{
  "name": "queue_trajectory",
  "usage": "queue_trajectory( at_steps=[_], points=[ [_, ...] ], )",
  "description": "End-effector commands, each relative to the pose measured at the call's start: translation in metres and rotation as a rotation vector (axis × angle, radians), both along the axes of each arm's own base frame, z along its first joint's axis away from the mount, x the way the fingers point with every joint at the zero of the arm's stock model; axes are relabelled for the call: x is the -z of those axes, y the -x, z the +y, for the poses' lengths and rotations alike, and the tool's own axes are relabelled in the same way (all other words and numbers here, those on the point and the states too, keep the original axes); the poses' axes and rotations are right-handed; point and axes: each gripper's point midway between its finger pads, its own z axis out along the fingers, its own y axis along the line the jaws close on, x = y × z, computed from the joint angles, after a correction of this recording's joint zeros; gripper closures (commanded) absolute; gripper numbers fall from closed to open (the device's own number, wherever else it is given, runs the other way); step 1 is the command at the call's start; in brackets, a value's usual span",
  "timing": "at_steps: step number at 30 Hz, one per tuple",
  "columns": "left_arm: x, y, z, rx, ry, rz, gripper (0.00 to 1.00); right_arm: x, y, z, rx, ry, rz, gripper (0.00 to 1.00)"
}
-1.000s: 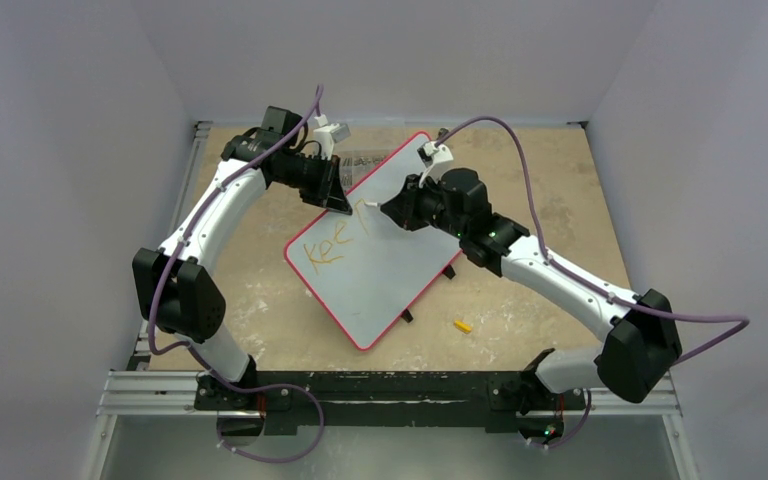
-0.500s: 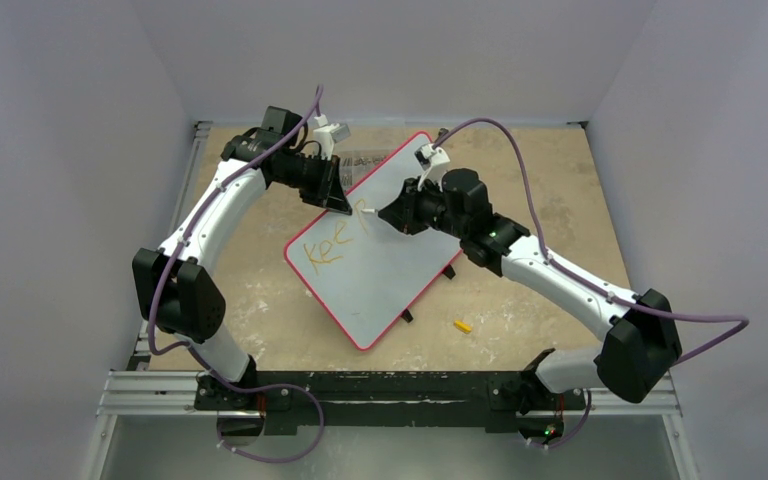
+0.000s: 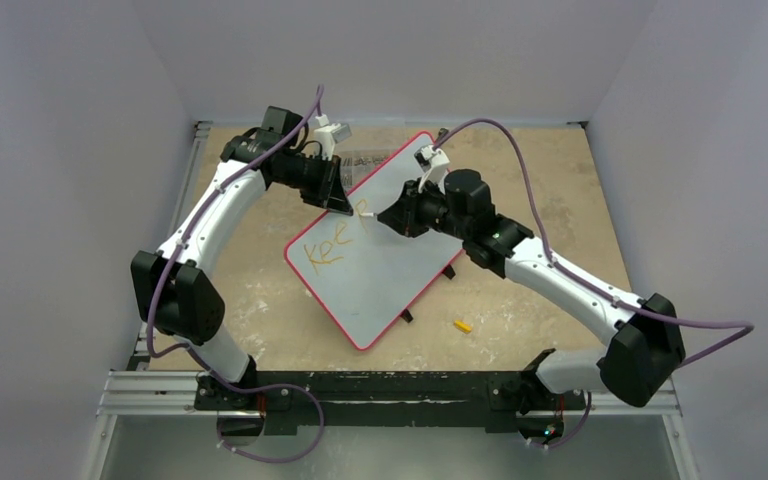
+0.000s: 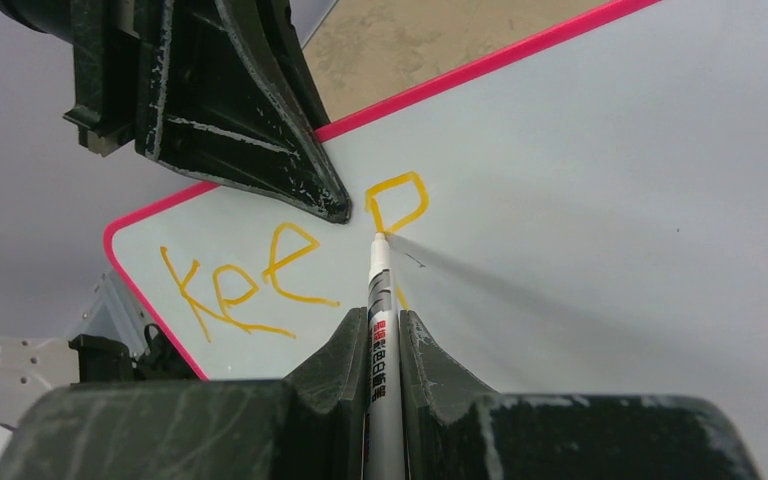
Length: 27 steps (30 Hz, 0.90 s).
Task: Write a sentence on the whiteboard
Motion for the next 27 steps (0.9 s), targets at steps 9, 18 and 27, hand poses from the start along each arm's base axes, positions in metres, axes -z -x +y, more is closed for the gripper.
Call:
queue_trajectory(
  at_steps=[9,18,27],
  points=[
    [-0.006,-0.005,0.012,-0.013,-0.08,-0.11,1.0,-0.054,0.021,-0.033,0.073,-0.079,-0.126,1.0],
    [-0.007,-0.005,0.007,-0.036,-0.062,-0.084,1.0,-0.036,0.037,-0.048,0.064,-0.03,-0.13,1.0],
    [-0.01,-0.001,0.007,-0.061,-0.076,-0.081,1.0,-0.026,0.051,-0.055,0.01,0.012,-0.171,1.0]
  ],
)
